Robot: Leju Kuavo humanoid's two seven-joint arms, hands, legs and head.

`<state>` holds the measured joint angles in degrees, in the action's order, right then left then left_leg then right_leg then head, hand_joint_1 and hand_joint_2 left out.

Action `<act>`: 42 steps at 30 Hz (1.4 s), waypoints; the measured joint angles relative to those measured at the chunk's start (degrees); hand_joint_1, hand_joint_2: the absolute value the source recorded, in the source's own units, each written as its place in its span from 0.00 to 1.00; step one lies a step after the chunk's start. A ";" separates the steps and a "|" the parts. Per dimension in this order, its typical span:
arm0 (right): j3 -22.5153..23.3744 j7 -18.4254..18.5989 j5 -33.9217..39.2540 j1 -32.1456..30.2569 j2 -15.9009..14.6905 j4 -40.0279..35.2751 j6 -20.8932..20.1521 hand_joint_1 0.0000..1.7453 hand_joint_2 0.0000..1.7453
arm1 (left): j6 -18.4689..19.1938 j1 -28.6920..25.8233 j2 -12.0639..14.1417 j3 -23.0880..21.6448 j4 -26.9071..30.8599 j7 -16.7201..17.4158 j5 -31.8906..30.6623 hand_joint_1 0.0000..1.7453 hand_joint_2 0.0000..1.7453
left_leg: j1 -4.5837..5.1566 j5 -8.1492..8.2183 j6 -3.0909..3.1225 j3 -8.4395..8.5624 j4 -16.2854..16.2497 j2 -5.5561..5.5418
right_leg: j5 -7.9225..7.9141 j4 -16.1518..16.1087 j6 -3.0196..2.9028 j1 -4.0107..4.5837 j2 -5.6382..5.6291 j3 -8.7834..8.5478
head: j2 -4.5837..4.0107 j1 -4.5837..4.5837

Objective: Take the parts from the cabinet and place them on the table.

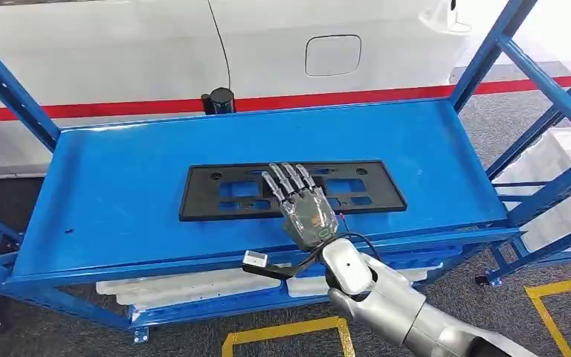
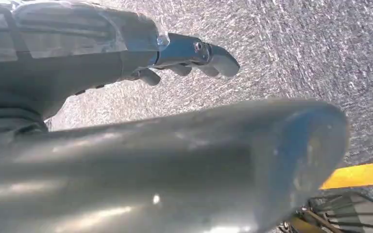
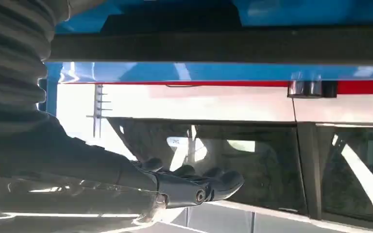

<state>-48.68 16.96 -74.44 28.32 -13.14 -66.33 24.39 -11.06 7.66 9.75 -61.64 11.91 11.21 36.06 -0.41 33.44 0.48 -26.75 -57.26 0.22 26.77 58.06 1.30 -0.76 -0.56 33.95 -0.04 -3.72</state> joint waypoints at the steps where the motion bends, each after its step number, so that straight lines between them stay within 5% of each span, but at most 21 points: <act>1: -0.04 0.00 0.02 0.00 0.00 0.22 -0.02 0.00 1.00 | 0.00 0.00 0.09 0.00 0.00 0.00 0.00 0.00 0.00 | 0.00 0.00 0.00 -0.01 0.00 -0.05 | 0.00 -0.01 0.00 0.00 0.04 0.00 | 0.00 0.00; 28: 0.02 1.01 0.87 -0.62 -2.80 1.55 -4.33 0.00 1.00 | 0.11 -0.10 0.17 0.00 0.09 -1.05 -0.11 0.00 0.00 | 0.02 -0.10 -0.15 0.06 -0.01 -0.77 | 0.01 -0.06 -0.01 0.04 0.37 -0.09 | 0.00 0.00; 42: 4.22 3.65 1.88 -3.86 -7.87 0.85 -5.53 0.00 1.00 | 0.35 -0.16 0.74 0.04 0.07 -0.72 -0.04 0.00 0.00 | 0.03 -0.14 -0.21 0.37 -0.01 -1.42 | 0.05 -0.24 -0.05 0.06 0.81 -0.63 | 0.00 0.02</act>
<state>-44.46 20.61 -72.57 24.46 -21.01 -65.48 18.86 -10.71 7.50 10.49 -61.59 11.98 10.49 36.02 -0.38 33.30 0.27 -26.38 -57.27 -1.20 26.82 57.82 1.25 -0.70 0.25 33.32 -0.04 -3.69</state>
